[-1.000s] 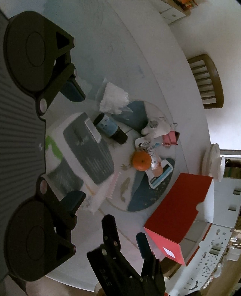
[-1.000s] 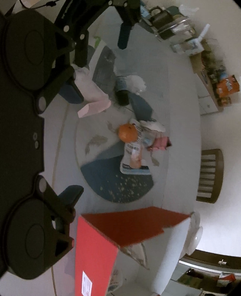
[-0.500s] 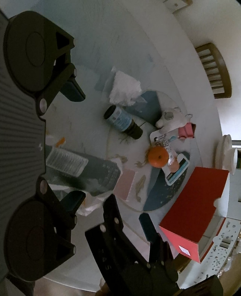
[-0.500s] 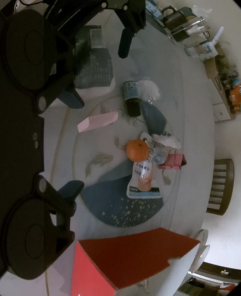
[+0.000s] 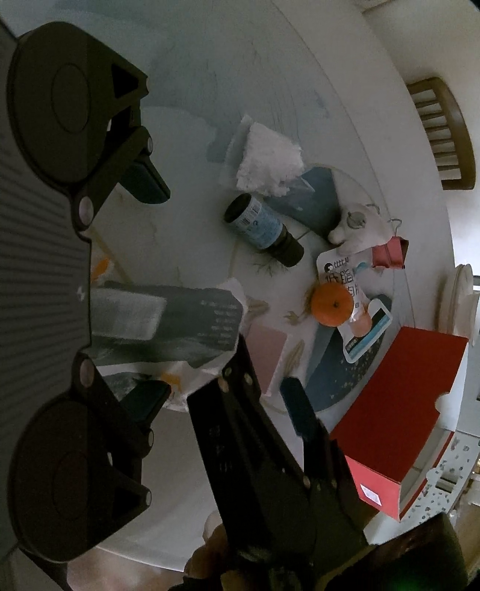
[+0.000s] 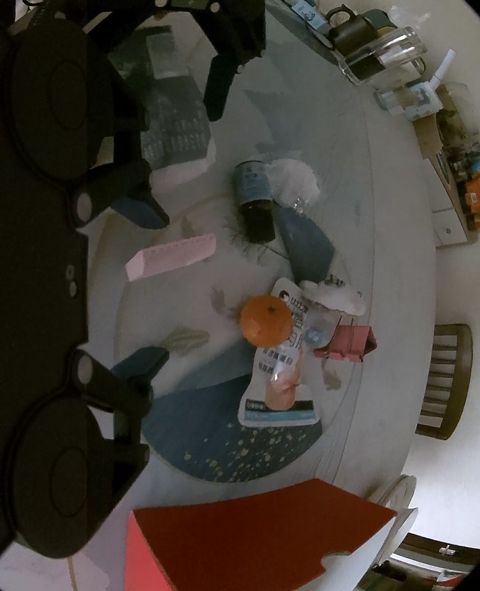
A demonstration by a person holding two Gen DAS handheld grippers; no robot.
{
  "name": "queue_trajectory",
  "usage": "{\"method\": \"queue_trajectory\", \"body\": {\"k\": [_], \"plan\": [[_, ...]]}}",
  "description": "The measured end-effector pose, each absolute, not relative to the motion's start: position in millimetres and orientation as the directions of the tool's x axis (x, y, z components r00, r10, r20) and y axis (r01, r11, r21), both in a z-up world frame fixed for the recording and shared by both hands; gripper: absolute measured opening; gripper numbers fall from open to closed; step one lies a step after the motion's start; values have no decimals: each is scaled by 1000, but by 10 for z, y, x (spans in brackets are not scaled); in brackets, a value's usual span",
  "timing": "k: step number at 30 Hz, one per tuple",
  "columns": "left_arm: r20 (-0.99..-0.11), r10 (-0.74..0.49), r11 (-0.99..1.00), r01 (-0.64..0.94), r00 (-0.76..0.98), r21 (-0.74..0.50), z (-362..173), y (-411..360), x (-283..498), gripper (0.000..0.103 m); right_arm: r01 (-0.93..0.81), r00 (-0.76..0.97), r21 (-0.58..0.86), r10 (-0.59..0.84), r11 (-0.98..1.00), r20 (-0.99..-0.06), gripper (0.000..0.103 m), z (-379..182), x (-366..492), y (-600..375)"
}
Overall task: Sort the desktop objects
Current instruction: 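Grasp the dark grey packet with the left tool while the right tool grasps the pink comb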
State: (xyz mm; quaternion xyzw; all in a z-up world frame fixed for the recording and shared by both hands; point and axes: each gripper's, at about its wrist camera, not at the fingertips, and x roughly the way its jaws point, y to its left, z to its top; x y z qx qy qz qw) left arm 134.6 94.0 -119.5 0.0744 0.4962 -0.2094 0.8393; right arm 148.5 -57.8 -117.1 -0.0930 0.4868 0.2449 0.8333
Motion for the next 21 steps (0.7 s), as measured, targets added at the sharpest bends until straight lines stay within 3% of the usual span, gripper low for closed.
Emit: {"method": "queue_trajectory", "body": {"k": [4, 8, 14, 16, 19, 21], "plan": [[-863, -284, 896, 436, 419, -83, -1187, 934, 1324, 95, -519, 418, 55, 309, 853, -854, 63, -1180, 1480, -505], [-858, -304, 893, 438, 415, -104, -1172, 922, 1295, 82, -545, 423, 36, 312, 837, -851, 53, -1172, 1435, -442], [-852, -331, 885, 447, 407, -130, -1135, 883, 1251, 58, -565, 429, 27, 322, 825, -844, 34, -1160, 1354, -410], [-852, -333, 885, 446, 403, -135, -1130, 868, 1252, 53, -567, 428, 31, 326, 823, -843, 22, -1152, 1342, -408], [-854, -336, 887, 439, 397, -145, -1117, 853, 1260, 46, -561, 425, 39, 328, 827, -844, 14, -1147, 1331, -414], [-853, -340, 886, 439, 396, -149, -1112, 848, 1262, 37, -553, 424, 44, 327, 832, -845, 9, -1146, 1326, -430]]}}
